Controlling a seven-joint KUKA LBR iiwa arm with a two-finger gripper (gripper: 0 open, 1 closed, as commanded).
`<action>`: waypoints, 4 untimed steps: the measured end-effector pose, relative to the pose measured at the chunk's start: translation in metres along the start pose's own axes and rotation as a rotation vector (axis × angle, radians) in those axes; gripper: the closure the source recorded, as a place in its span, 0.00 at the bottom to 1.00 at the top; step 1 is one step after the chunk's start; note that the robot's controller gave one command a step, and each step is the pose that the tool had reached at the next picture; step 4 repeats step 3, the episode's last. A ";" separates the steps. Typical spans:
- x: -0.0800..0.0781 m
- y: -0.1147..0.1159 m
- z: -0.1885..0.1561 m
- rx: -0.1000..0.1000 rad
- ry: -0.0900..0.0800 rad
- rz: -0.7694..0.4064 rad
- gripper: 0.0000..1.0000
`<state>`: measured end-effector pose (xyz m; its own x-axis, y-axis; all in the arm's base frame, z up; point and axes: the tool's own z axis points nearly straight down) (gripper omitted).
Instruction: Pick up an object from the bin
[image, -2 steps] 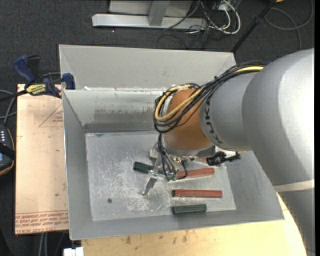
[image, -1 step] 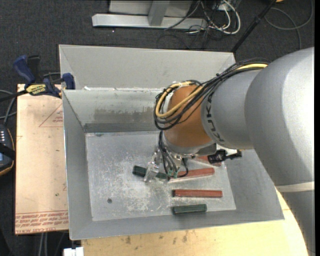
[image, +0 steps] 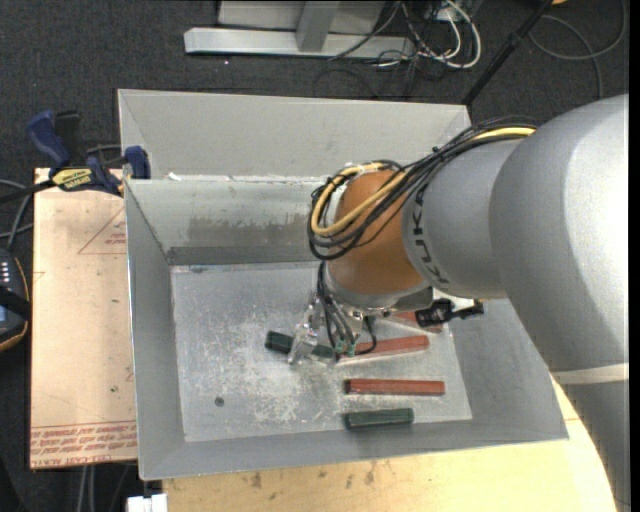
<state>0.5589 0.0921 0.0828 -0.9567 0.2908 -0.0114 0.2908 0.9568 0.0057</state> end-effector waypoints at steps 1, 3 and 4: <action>0.002 -0.001 -0.003 0.004 0.008 0.000 1.00; 0.003 -0.001 -0.046 0.008 0.017 -0.002 1.00; 0.003 -0.001 -0.046 0.008 0.017 -0.002 1.00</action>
Offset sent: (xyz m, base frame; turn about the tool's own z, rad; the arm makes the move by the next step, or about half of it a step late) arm 0.0000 0.0001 0.0777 -0.0001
